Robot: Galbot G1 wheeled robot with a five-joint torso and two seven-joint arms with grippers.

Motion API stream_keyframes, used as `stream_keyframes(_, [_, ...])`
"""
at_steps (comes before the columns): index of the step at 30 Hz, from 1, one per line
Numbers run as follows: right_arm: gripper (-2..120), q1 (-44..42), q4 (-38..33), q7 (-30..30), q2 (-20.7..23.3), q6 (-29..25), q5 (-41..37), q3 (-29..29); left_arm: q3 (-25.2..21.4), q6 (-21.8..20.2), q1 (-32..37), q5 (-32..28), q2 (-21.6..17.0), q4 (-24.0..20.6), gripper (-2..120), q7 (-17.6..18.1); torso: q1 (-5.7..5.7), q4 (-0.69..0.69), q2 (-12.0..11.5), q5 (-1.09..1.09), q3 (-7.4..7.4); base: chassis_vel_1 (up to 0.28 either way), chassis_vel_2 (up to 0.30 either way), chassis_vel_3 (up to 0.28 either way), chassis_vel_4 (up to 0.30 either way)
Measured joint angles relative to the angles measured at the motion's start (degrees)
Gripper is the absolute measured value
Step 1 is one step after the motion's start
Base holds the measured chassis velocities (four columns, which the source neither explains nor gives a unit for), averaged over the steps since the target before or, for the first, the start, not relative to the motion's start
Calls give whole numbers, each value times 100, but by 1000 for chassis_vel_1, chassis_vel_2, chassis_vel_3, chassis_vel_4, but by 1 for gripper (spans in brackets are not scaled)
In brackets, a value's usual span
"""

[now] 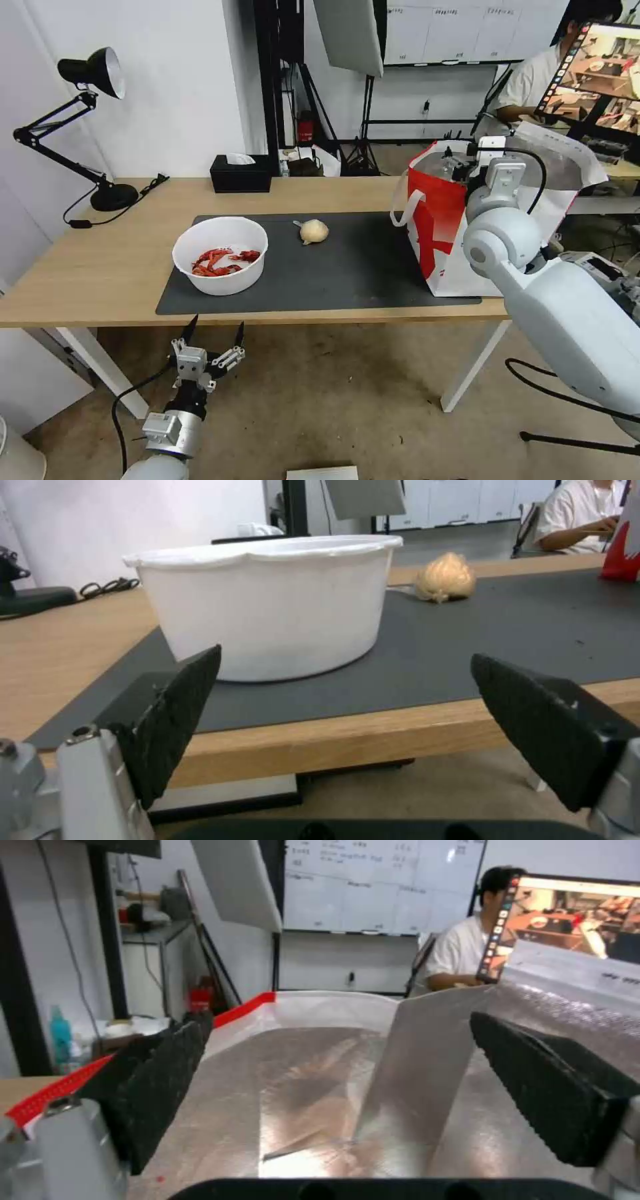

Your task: Pick up the trash from the table and place it into the takeout bag.

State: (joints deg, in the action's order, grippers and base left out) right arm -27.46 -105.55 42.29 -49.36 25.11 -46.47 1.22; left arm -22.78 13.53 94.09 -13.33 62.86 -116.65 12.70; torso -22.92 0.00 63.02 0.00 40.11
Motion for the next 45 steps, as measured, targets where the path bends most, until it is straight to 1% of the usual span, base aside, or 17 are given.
stream_keyframes(9, [100, -121, -300, -346, 151, -457, -98, 140, -34, -17, 66, -15, 27, -91, 100, 15, 0, 0, 0, 0, 0, 0, 0, 0, 0])
stream_keyframes(14, [100, -192, -591, -584, 404, -683, -283, 315, -48, -18, 104, -13, 60, -118, 100, 19, 0, 0, 0, 0, 0, 0, 0, 0, 0])
stream_keyframes(18, [100, -543, -977, -855, 612, -859, -443, 539, -92, -18, 133, -7, 103, -143, 100, 20, 0, 0, 0, 0, -1, 0, 0, 0, 0])
stream_keyframes(20, [100, -935, -1276, -961, 715, -951, -516, 662, -126, -18, 145, -3, 107, -149, 100, 20, 0, 0, 0, 0, 0, 0, 0, 0, 0])
stream_keyframes(21, [100, -1324, -1569, -1062, 803, -1060, -603, 748, -157, -14, 152, 0, 108, -166, 100, 20, 0, -1, 0, 0, -1, 0, 0, 0, 0])
stream_keyframes(22, [100, -1324, -1569, -1062, 803, -1060, -603, 748, -157, -14, 152, 0, 108, -166, 100, 20, 0, -1, 0, 0, -1, 0, 0, 0, 0])
stream_keyframes(24, [100, -1867, -1928, -1281, 878, -1296, -673, 849, -210, 3, 179, 12, 140, -204, 100, 16, 0, -1, 0, 1, -1, 0, 0, 0, 0])
stream_keyframes(25, [100, -1867, -1928, -1281, 878, -1296, -673, 849, -210, 3, 179, 12, 140, -204, 100, 16, 0, -1, 0, 1, -1, 0, 0, 0, 0])
stream_keyframes(26, [100, -2123, -2067, -1436, 905, -1501, -676, 900, -247, 13, 217, 37, 172, -218, 100, 15, 1, -1, 0, 1, -1, 0, 0, 0, 0])
stream_keyframes(28, [100, -2688, -2257, -1797, 1006, -2147, -553, 956, -312, 85, 285, 142, 231, -221, 100, 6, 0, 1, 0, -1, -1, 0, 0, 0, 0])
stream_keyframes(29, [100, -2688, -2257, -1797, 1006, -2147, -553, 956, -312, 85, 285, 142, 231, -221, 100, 6, 0, 1, 0, -1, -1, 0, 0, 0, 0])
stream_keyframes(33, [100, -3883, -2402, -2076, 1176, -3174, 62, 1077, -461, 169, 444, 236, 262, -217, 100, -58, 1, -1, 0, 0, -1, 0, 0, 0, 0])
stream_keyframes(36, [100, -4259, -2404, -2101, 1168, -3385, 335, 1134, -521, 175, 493, 252, 264, -211, 100, -66, 0, -1, 1, -1, -1, 0, 0, 0, 0])
stream_keyframes(37, [100, -4719, -2339, -2136, 1113, -3665, 737, 1201, -587, 175, 561, 263, 264, -195, 100, -86, 1, -1, 1, -1, -1, 0, 0, 0, 0])
stream_keyframes(38, [100, -4719, -2339, -2136, 1113, -3665, 737, 1201, -587, 175, 561, 263, 264, -195, 100, -86, 1, -1, 1, -1, -1, 0, 0, 0, 0])
stream_keyframes(41, [100, -5365, -2238, -2154, 957, -3958, 1178, 1279, -662, 195, 676, 268, 264, -166, 100, -153, 1, 0, 1, 0, -1, 0, 0, 0, 0])
stream_keyframes(45, [100, -5789, -2076, -2143, 799, -4159, 1407, 1277, -684, 156, 725, 334, 289, -153, 100, -190, 1, 0, 1, -1, -1, 0, 0, 0, 0])
